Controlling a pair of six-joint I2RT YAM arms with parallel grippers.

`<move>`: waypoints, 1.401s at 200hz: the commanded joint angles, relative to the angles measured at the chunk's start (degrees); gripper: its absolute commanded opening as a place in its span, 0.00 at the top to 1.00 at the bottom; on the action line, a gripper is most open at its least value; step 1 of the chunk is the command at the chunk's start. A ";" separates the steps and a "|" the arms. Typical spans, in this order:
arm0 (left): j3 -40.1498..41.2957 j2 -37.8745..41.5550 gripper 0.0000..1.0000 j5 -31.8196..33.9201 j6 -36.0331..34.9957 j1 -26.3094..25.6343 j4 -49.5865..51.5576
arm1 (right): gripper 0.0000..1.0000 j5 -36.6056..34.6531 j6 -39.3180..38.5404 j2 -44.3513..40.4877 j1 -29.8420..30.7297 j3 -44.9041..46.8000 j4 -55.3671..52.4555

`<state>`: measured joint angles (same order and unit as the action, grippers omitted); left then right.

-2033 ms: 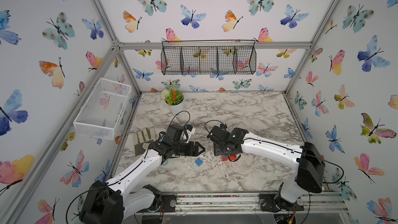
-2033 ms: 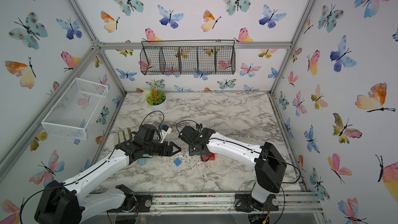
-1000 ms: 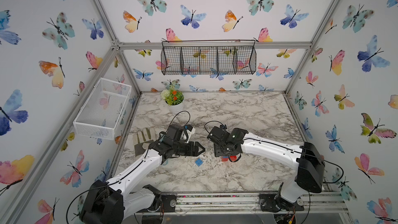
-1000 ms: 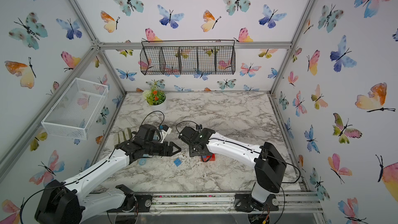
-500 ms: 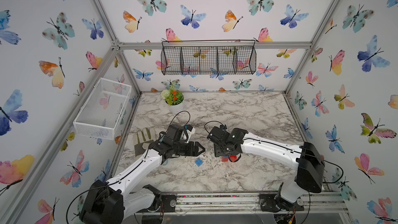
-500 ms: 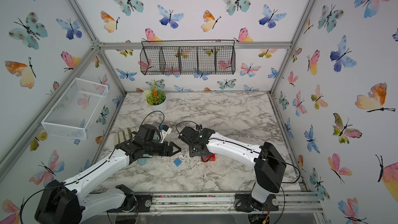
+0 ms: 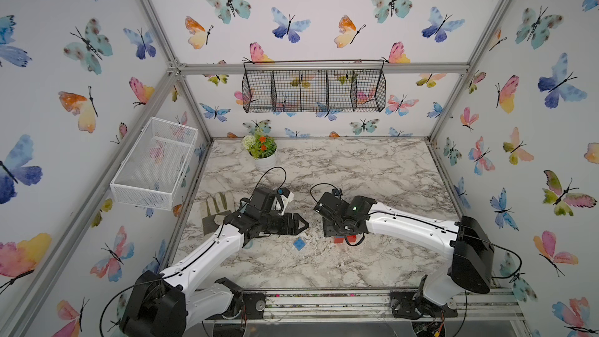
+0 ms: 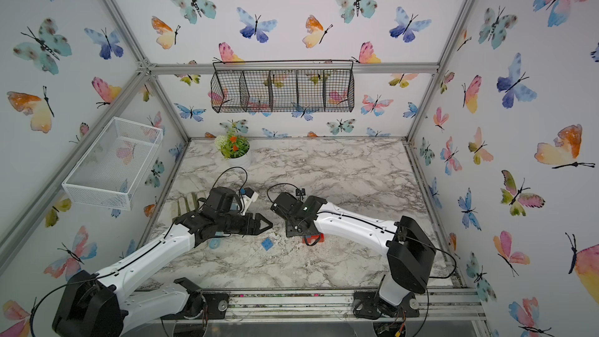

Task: Assemble a giraffe with lego
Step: Assemble the lego brick with the lego brick.

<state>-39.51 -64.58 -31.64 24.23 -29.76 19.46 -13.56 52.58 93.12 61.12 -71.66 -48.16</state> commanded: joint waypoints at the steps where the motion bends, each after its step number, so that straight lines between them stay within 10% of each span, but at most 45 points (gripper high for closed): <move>1: 0.61 -0.07 0.27 0.00 -0.19 -0.27 -0.57 | 0.53 6.06 -0.67 3.81 0.31 3.97 -4.70; 280: 0.57 -0.37 0.27 -0.31 -0.23 -0.32 -0.57 | 0.47 5.82 -3.53 3.32 0.31 3.03 -1.62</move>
<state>-39.51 -64.66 -31.66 24.23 -29.76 19.49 -12.51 48.40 92.66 61.10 -70.50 -46.81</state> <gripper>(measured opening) 0.726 0.673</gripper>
